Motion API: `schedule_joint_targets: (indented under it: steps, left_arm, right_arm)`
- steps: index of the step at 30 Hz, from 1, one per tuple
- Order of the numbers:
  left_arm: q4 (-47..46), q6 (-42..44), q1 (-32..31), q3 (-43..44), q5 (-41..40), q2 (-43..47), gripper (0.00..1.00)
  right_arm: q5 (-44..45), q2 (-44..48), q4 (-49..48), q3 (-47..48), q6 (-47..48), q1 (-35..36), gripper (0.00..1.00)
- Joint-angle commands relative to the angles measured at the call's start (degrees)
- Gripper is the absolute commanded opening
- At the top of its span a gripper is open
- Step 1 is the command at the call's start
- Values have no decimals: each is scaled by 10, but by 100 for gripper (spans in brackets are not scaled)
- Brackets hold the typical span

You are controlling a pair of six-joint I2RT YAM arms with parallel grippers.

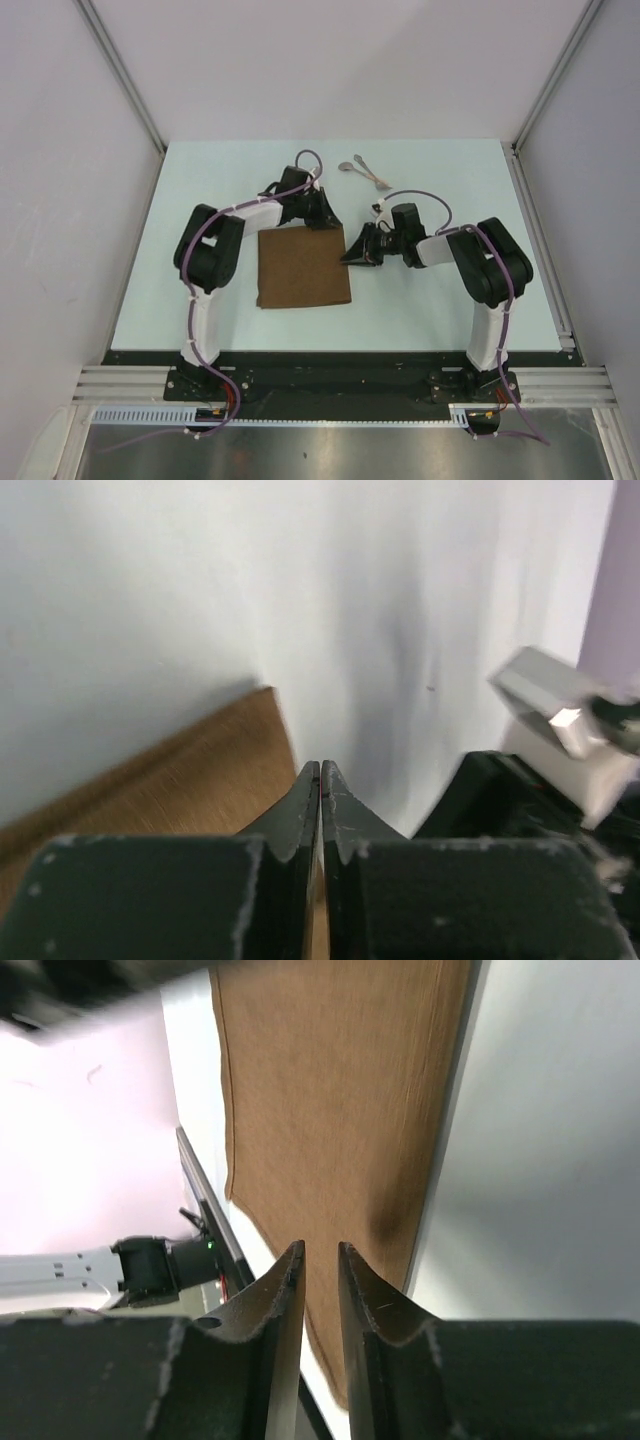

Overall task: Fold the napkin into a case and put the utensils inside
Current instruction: Smooth out the square-folded napkin at the center of the board.

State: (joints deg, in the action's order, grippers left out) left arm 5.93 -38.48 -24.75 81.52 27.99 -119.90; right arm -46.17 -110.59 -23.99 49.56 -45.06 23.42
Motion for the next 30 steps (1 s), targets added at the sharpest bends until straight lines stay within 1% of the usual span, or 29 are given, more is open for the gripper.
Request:
schedule_joint_targets:
  steps: [1,4,5,7,12,15,19,21,24,26,27,28,29,30]
  left_arm:
    - [-37,-56,1,44,37,-53,4]
    - [-22,-68,1,51,24,-75,4]
    - [-6,-69,1,56,9,-82,3]
    - [14,-70,4,61,8,-97,1]
    - [36,-76,11,57,-9,-105,1]
    - [44,-71,12,55,-15,-109,0]
    - [48,-61,15,51,-23,-107,0]
    - [57,-54,15,54,-32,-103,0]
    - [64,-42,18,65,-33,-97,0]
    - [78,-28,18,75,-30,-90,1]
    - [84,-23,17,89,-28,-78,3]
    - [87,-14,18,93,-17,-68,5]
    - [87,-12,18,94,-14,-57,11]
    - [87,-7,18,97,-14,-44,14]
  right_arm:
    - [-15,-48,-22,65,5,-5,24]
    - [-21,-72,-21,84,3,-4,24]
    - [-23,-74,-23,84,4,-4,24]
    - [-27,-75,-33,66,5,-5,24]
    - [-41,-46,-87,-37,-9,0,23]
    - [-43,-31,-106,-77,-9,18,23]
    - [-36,15,-133,-157,-19,42,23]
    - [-31,34,-138,-182,-21,51,23]
    - [-21,78,-124,-229,-17,58,23]
    - [-12,110,-106,-254,-7,48,24]
    - [-6,123,-79,-259,-4,42,23]
    - [19,136,-55,-261,12,37,24]
    - [35,165,-25,-253,22,32,25]
    - [56,178,41,-245,33,32,27]
